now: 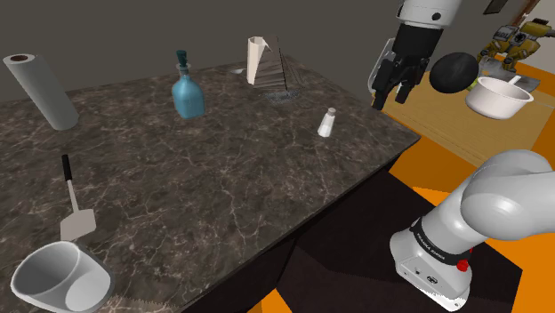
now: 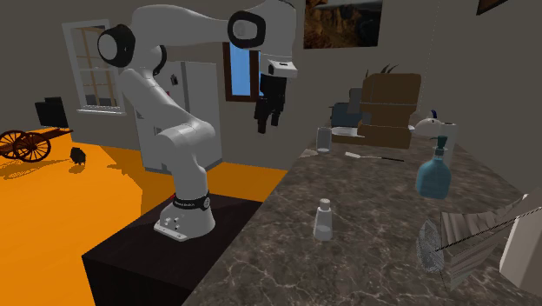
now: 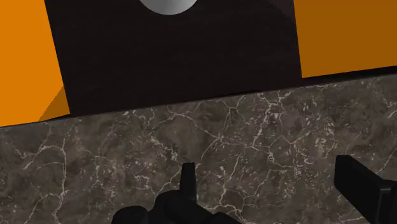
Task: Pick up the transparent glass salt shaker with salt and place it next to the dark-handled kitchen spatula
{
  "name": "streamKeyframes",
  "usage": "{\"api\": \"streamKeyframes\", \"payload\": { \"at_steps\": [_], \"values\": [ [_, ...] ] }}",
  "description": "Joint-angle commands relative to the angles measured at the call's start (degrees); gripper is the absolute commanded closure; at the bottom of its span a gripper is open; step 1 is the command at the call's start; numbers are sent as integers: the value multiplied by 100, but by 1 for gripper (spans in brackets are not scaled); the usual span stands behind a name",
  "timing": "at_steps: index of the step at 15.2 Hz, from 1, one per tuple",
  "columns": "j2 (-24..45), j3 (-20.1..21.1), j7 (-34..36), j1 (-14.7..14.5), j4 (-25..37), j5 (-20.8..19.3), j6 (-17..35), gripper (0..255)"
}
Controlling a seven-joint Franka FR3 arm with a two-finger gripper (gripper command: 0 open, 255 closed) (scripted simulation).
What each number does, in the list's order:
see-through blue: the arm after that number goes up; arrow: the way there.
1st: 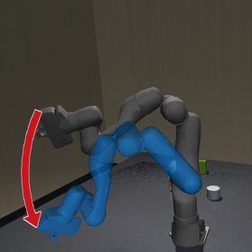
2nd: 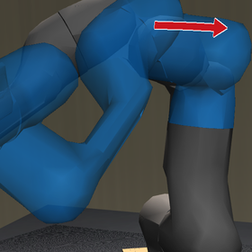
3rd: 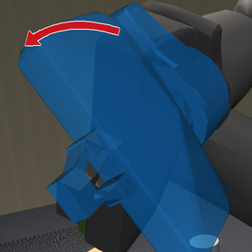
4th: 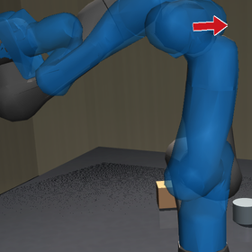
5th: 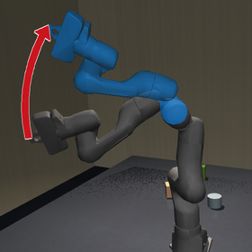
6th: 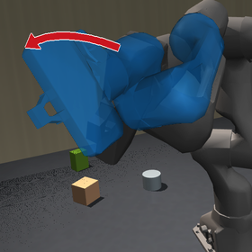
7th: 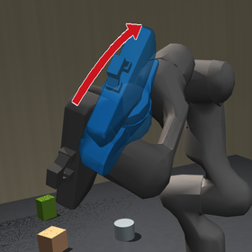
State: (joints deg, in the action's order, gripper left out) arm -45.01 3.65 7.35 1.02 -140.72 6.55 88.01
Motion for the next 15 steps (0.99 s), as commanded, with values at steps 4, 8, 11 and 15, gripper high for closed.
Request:
{"api": "streamKeyframes", "payload": {
  "at_steps": [4,8,11,15],
  "values": [
    [63,-190,-345,63,-428,-121,797,0],
    [332,-461,-808,144,-869,-236,1917,0],
    [678,-682,-1169,183,-1091,-273,2789,0],
    [1320,-1006,-1700,173,-1225,-217,3961,0]
  ]
}}
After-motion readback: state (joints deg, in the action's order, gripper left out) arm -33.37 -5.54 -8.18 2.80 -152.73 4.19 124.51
